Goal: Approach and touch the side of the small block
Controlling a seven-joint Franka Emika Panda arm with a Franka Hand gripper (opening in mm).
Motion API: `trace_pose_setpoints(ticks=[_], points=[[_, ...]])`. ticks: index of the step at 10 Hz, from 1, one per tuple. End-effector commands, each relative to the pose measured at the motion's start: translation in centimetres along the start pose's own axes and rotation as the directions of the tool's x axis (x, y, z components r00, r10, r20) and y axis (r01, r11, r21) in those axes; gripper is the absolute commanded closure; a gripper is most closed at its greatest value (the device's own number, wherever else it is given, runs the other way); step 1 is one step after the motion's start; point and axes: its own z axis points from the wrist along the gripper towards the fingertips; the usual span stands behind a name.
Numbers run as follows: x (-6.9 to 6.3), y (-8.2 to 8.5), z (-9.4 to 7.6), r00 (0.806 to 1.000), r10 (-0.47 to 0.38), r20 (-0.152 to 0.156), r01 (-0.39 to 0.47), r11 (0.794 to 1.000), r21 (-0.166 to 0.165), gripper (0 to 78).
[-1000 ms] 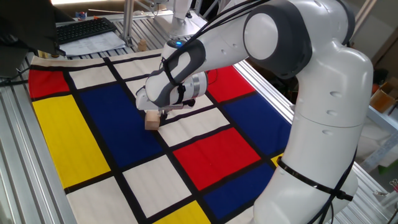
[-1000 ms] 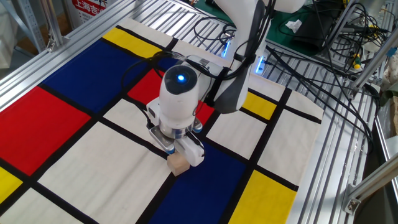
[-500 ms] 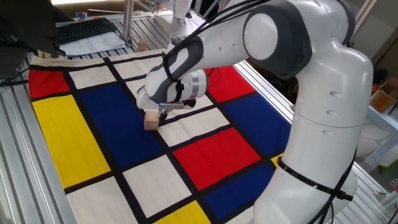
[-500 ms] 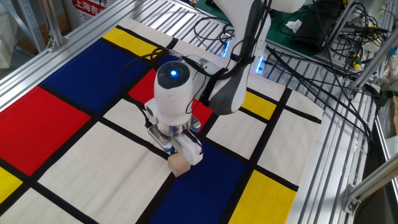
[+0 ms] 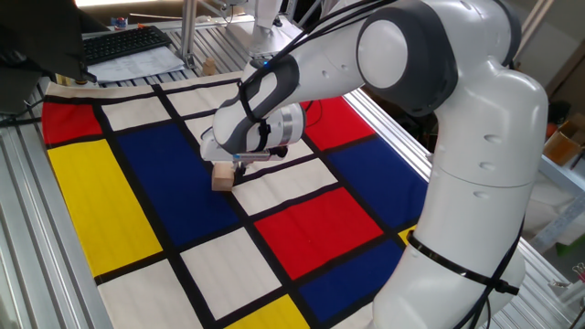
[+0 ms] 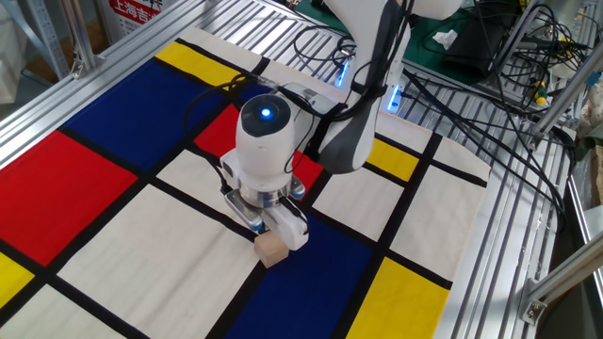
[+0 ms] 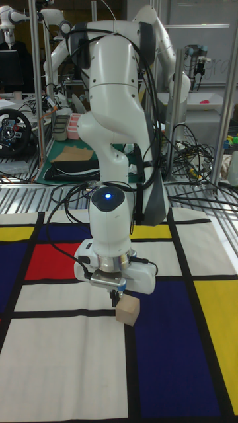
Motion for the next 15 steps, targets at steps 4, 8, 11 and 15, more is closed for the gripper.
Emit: trace_pose_setpoints(ticks=[4, 8, 11, 15], points=[[-0.2, -0.1, -2.3, 0.996, -0.081, 0.036, 0.074, 0.983, 0.171, 77.6], [-1.1, -2.5, -3.5, 0.993, -0.117, 0.02, 0.113, 0.983, 0.148, 77.6], [-1.4, -4.2, -6.4, 0.989, -0.149, -0.011, 0.149, 0.982, 0.116, 77.6], [-0.8, -5.4, -10.0, 0.977, -0.21, -0.046, 0.212, 0.977, 0.025, 77.6]])
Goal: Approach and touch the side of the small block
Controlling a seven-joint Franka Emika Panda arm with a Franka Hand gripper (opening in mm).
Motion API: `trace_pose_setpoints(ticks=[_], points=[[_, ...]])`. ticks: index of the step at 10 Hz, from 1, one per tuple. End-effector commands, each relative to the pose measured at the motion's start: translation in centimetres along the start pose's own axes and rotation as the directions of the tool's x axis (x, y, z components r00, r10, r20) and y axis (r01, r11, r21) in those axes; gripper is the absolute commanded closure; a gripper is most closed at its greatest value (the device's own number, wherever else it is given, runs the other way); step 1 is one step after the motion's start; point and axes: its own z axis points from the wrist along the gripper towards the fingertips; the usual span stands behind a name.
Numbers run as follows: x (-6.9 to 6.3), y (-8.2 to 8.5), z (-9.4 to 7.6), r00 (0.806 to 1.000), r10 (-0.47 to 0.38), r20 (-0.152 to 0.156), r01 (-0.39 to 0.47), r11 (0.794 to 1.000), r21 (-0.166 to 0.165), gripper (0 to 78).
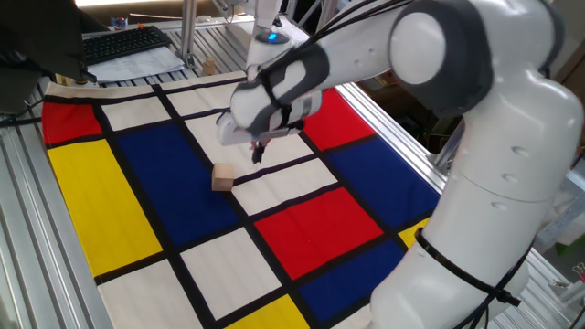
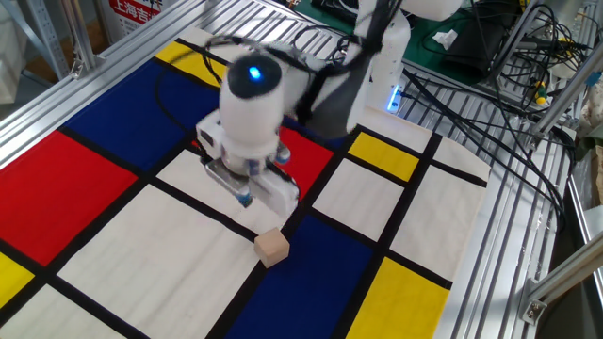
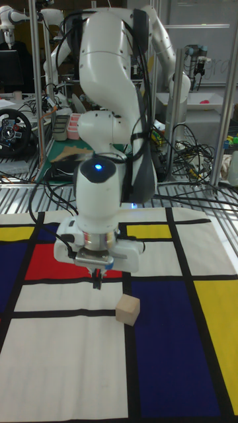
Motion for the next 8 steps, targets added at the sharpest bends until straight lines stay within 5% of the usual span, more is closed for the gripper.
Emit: trace_pose_setpoints(ticks=[1, 2, 4, 8], points=[[0.5, -1.5, -2.6, 0.998, -0.064, -0.025, 0.062, 0.996, -0.068, 77.6], [0.8, -2.1, -3.6, 0.995, -0.095, -0.033, 0.091, 0.991, -0.099, 77.6], [1.1, -2.5, -4.3, 0.993, -0.112, -0.038, 0.107, 0.989, -0.1, 77.6], [2.0, -2.6, -6.0, 0.993, -0.108, -0.049, 0.105, 0.992, -0.068, 77.6]])
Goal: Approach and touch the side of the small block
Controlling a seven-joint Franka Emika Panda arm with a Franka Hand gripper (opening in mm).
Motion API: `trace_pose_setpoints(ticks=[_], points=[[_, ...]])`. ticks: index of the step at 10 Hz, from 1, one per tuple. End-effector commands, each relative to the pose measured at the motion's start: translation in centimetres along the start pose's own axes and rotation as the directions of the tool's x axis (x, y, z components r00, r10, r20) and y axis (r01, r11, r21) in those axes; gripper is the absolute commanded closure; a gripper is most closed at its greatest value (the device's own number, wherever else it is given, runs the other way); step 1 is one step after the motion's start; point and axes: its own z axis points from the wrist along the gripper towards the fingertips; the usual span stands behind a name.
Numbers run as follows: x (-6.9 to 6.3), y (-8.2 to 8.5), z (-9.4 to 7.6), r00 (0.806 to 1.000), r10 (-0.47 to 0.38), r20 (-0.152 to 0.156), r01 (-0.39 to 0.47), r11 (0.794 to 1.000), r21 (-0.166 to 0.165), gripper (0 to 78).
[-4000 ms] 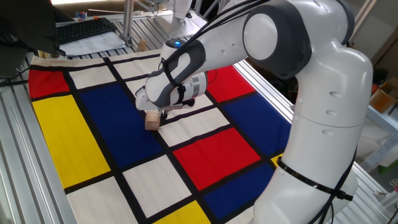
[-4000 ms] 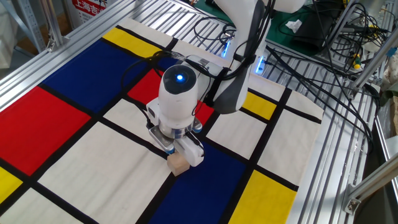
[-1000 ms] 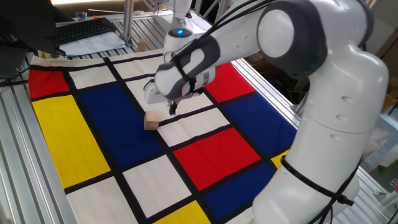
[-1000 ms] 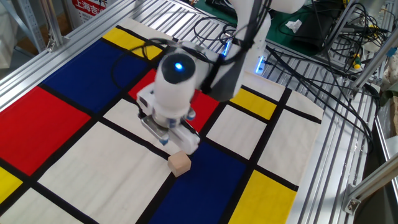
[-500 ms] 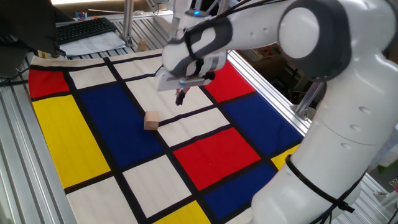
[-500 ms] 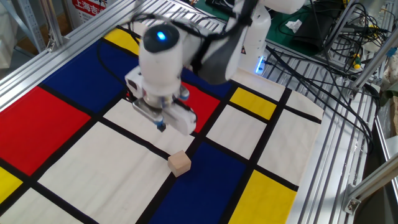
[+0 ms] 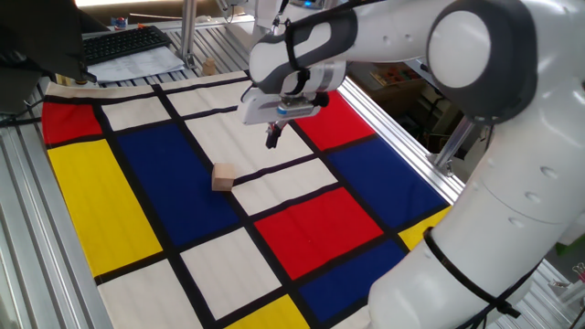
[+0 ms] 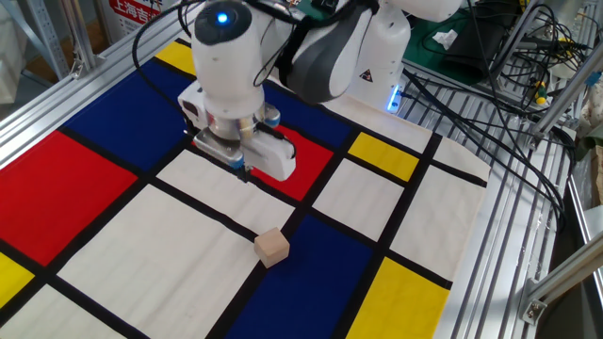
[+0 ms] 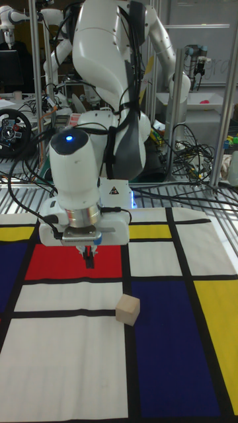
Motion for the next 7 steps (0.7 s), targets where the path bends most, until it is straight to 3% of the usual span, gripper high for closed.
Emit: trace_pose_setpoints(ticks=[1, 4, 5, 7], points=[[0.8, 0.1, -1.6, 1.0, 0.003, -0.008, -0.003, 1.0, 0.026, 77.6], [1.2, -0.3, -2.2, 1.0, 0.001, -0.006, 0.0, 0.999, 0.036, 77.6], [1.6, 0.1, -2.6, 1.0, 0.007, 0.012, -0.008, 0.997, 0.078, 77.6], [1.9, 0.4, -2.9, 0.999, -0.013, 0.03, 0.011, 0.998, 0.068, 77.6]])
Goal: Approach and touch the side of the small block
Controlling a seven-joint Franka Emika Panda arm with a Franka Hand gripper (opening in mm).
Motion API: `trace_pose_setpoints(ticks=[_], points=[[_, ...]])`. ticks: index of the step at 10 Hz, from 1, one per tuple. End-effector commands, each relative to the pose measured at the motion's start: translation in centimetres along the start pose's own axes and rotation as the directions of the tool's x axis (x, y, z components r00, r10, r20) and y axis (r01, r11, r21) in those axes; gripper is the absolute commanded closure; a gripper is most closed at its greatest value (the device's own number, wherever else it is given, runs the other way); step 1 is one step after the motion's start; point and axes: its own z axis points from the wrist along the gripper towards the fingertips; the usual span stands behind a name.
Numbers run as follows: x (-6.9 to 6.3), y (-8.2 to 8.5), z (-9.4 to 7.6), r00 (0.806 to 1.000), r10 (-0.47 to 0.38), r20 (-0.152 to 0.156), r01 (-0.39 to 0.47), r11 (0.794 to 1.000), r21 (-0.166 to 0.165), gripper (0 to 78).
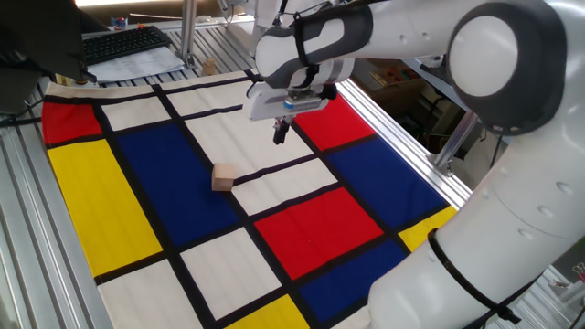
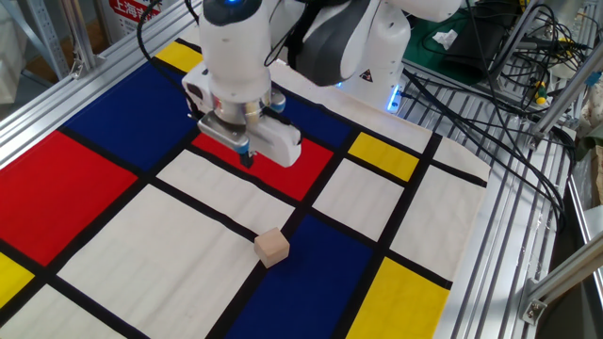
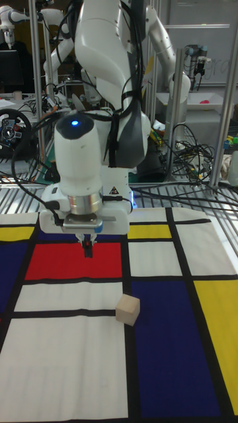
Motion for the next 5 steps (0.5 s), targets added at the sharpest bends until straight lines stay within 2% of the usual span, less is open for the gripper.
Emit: trace_pose_setpoints(ticks=[1, 3, 5], points=[[0.51, 0.52, -0.81, 0.998, -0.031, 0.061, 0.029, 0.999, 0.031, 77.6], [0.64, 0.63, -0.94, 0.994, -0.089, 0.071, 0.088, 0.996, 0.006, 77.6], [0.74, 0.72, -1.05, 0.994, -0.087, 0.072, 0.088, 0.996, -0.001, 77.6]])
